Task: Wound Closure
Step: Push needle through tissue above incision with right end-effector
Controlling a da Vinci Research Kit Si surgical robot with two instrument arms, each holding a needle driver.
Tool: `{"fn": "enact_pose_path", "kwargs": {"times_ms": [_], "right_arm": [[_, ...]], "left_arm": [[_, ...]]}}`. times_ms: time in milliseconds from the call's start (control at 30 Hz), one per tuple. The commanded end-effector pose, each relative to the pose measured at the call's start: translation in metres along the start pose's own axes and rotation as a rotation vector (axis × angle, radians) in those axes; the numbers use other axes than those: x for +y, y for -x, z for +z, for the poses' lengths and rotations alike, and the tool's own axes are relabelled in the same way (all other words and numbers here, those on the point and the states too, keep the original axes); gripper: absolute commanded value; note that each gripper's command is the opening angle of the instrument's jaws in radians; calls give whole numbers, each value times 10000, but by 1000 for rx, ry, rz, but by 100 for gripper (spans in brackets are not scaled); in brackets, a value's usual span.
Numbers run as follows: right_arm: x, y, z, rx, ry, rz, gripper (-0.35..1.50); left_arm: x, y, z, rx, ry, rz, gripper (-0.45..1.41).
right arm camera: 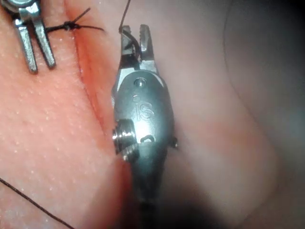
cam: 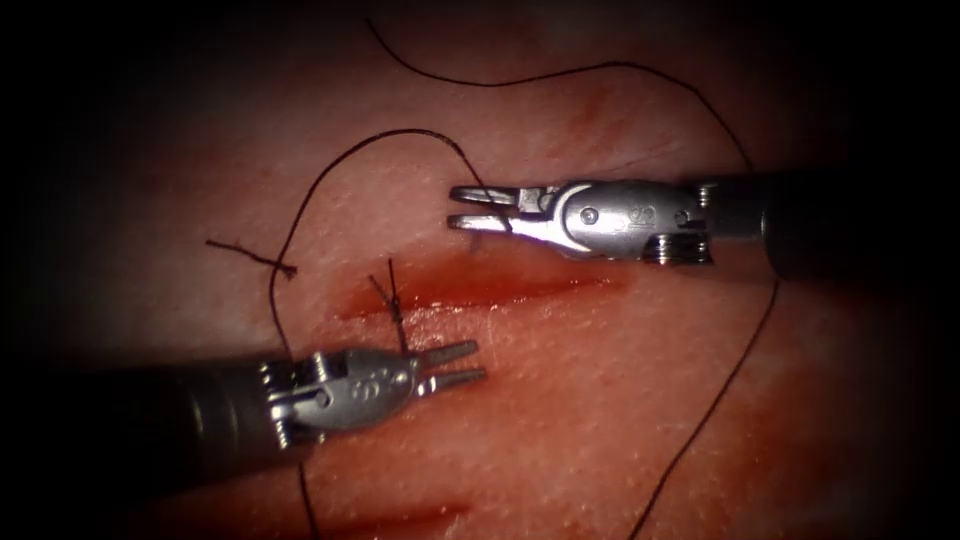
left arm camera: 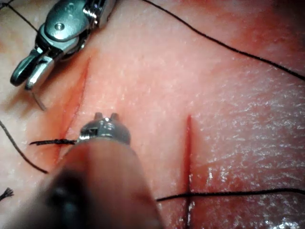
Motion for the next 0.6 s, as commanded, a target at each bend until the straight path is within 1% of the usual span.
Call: {"fn": "enact_pose_path", "kwargs": {"times_ms": [33, 67, 100, 133, 200, 233, 267, 333, 400, 467, 500, 600], "right_arm": [[1, 4, 8, -2, -5, 14, -35], [2, 5, 8, -1, -9, 49, -35], [3, 5, 10, 1, -19, 131, -35], [3, 5, 10, 1, -19, 131, -35], [5, 4, 16, -5, -27, 321, -35], [6, 4, 17, -6, -25, 363, -35], [6, 4, 17, -6, -25, 363, -35], [10, 3, 21, -8, -5, 484, -35], [10, 2, 22, -9, -5, 509, -35], [13, 0, 24, -7, 11, 578, -35], [13, 0, 24, -7, 11, 578, -35], [23, -9, 25, -11, 29, 681, -35]], "left_arm": [[0, 0, 7, 1, 0, 2, -8], [0, 0, 7, 1, 0, 1, -8], [0, 0, 7, 1, 0, 1, -8], [0, 0, 7, 1, 0, 1, -8], [-1, 1, 9, 2, 0, 2, -8], [-2, 2, 9, 2, -1, 2, -8], [-2, 2, 9, 2, -1, 2, -8], [0, 5, 11, 3, -3, 6, -8], [0, 7, 12, 3, -4, 7, -8], [1, 11, 14, 4, -6, 11, -8], [1, 11, 14, 4, -6, 11, -8], [0, 24, 20, -9, 0, 5, -8]]}}
